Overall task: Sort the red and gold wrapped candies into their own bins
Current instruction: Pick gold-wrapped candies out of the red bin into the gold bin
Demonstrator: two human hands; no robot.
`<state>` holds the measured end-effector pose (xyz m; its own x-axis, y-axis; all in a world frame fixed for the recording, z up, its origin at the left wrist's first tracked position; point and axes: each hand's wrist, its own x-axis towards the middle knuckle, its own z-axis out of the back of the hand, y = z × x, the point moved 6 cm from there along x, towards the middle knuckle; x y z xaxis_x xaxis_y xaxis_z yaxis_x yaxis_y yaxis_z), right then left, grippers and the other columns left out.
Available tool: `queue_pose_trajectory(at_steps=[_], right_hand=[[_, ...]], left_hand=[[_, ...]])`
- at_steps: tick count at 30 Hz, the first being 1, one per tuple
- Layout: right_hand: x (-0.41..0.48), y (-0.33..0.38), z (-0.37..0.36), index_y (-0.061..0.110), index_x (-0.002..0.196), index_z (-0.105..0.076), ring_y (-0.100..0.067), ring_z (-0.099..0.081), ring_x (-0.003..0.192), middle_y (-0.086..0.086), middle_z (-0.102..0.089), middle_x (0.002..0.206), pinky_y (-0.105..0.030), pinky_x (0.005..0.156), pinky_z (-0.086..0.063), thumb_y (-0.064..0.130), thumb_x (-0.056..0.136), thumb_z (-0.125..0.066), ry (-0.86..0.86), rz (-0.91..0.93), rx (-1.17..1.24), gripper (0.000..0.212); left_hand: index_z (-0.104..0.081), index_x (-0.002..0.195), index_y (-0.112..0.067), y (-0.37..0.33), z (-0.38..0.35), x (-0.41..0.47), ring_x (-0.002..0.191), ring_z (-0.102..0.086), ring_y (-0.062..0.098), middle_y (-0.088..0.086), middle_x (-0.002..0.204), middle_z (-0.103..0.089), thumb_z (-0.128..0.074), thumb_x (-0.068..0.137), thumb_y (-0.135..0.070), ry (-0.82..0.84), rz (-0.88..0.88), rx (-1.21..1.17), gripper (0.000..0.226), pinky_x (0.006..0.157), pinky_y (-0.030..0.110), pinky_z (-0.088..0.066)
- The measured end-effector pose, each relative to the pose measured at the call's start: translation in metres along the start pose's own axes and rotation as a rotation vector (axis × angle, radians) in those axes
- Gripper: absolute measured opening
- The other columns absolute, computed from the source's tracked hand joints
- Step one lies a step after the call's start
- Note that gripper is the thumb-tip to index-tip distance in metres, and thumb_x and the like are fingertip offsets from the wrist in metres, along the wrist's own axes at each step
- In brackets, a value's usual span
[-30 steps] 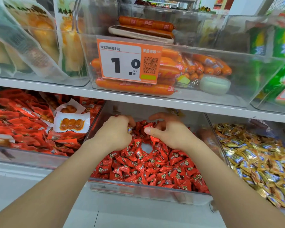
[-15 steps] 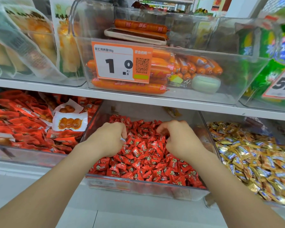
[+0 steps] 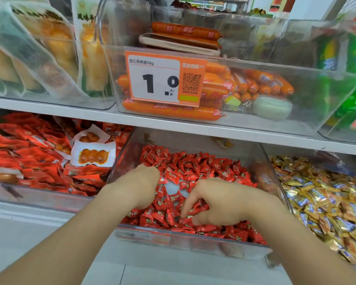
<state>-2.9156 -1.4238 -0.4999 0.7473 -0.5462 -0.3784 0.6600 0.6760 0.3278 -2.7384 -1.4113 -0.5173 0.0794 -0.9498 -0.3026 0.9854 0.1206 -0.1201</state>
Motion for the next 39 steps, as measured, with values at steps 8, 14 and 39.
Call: queue_pose_trajectory(at_steps=[8,14,39], right_hand=[[-0.014,-0.025,0.018,0.046,0.127,-0.069,-0.016,-0.042,0.135,0.008,-0.063,0.129,-0.044,0.119,-0.023,0.032,0.097,-0.07,-0.202,-0.271,-0.169,0.033],[-0.039,-0.043,0.048,0.037,0.136,-0.067,-0.014,-0.066,0.112,0.011,-0.069,0.135,-0.021,0.1,-0.042,0.02,0.098,-0.069,-0.494,-0.327,-0.006,0.042],[-0.049,-0.027,0.03,0.034,0.128,-0.072,-0.001,-0.073,0.084,0.014,-0.073,0.104,-0.016,0.08,-0.06,0.018,0.087,-0.083,-0.721,-0.071,0.456,0.045]], left_hand=[[-0.036,0.063,-0.015,-0.004,0.002,-0.001,0.076,-0.062,0.032,0.014,0.078,-0.047,-0.068,0.093,-0.007,0.029,0.02,-0.001,0.045,0.05,0.029,-0.037],[-0.068,0.107,-0.018,-0.003,0.015,-0.001,0.087,-0.066,0.03,0.011,0.108,-0.063,-0.066,0.096,-0.01,-0.152,0.002,-0.136,0.013,0.081,0.042,-0.06],[-0.074,0.097,-0.018,-0.041,0.039,-0.019,0.075,-0.077,0.019,0.003,0.076,-0.078,-0.09,0.081,-0.023,-0.179,-0.175,-0.948,0.023,0.076,0.039,-0.064]])
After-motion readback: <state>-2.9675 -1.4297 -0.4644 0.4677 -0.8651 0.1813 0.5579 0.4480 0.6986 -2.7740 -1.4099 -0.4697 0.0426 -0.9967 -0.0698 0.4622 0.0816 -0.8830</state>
